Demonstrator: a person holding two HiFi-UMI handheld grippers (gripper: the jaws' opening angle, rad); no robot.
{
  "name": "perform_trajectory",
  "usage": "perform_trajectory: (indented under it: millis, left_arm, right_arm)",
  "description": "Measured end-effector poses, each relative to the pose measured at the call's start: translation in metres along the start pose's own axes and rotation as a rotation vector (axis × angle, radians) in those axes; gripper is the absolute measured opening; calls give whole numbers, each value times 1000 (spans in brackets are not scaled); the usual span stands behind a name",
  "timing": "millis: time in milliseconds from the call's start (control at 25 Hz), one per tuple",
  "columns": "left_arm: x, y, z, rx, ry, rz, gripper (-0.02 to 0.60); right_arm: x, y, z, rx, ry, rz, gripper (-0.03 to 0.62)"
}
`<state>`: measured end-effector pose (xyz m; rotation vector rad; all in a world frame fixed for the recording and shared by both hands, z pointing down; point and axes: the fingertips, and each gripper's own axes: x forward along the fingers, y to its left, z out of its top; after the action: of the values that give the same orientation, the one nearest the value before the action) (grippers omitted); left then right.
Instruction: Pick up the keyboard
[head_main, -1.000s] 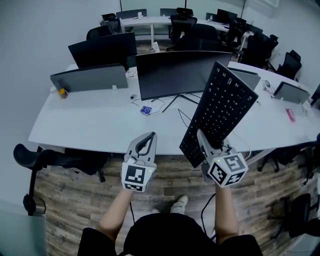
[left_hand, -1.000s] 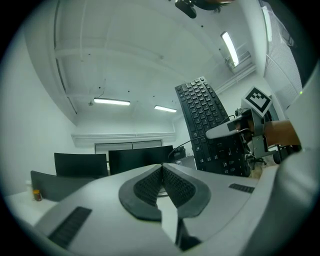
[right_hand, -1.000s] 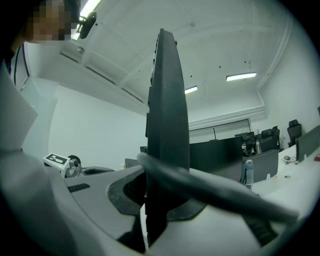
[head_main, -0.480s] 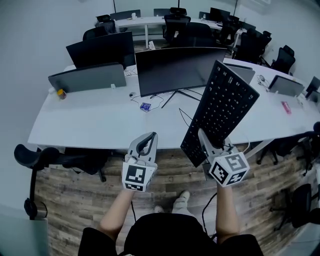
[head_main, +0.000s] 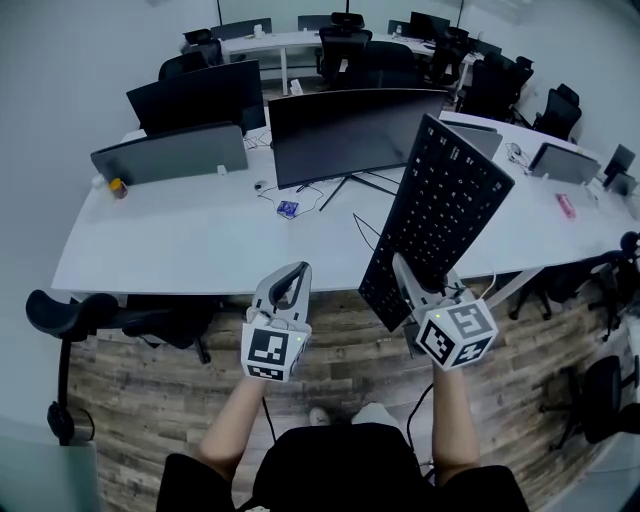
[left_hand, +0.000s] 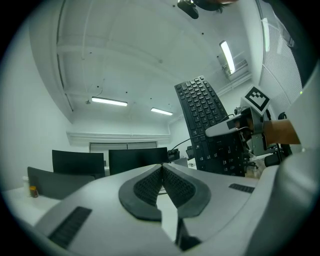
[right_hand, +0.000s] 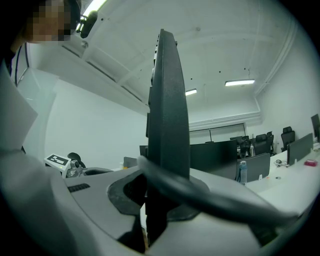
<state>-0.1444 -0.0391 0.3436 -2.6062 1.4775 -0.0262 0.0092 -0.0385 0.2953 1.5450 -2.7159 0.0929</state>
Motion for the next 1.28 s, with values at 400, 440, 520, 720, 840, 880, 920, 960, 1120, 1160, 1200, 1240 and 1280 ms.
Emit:
perform_trajectory:
  millis: [400,440,520,720,840,880,920,960,1120,1160,1200,1240,1280]
  left_arm:
    - [6,-15,10,-24,-23,-9,11]
    - [5,-18,11,-24,-23,-8,11]
    - [5,-24,12,-19,-23,-4,11]
    - [-5,-62,30,-10,-33,12,11]
    - [-15,-100,42,2,-37,23,11]
    - [-15,-103,43,3,-40,24,11]
    - [-13,-104,43,1,-42,23,11]
    - [-12,-103,43,-6,-44,21,11]
    - [-13,-103,49,-27,-57,18,11]
    - [-14,-103,50,-26,-59,18,11]
    - [-14,-103,51,-25,-60,17,11]
    - [-15,-103,52,-23,-61,18,11]
    - [-17,-103,52,-23,-61,19,11]
  right_arm:
    - [-14,-5,4,-4,-5,0,77]
    - [-17,-6,4,-3,-5,2,77]
    - [-22,-8,5,-4,-4,6,77]
    - [-61,-17,12,0,-20,29,77]
    - [-101,-25,16,1,-30,42,77]
    - [-104,-27,16,-1,-29,43,77]
    - [-103,-27,15,-3,-26,43,77]
    - [-102,-28,14,-4,-23,43,77]
    - [-102,-27,15,-9,-20,42,77]
    - [-102,-26,16,-10,-21,43,77]
    - [-103,-25,16,-10,-22,45,77]
    - [-103,-24,17,-11,-24,47,77]
    - [-104,-23,17,-10,-26,50,77]
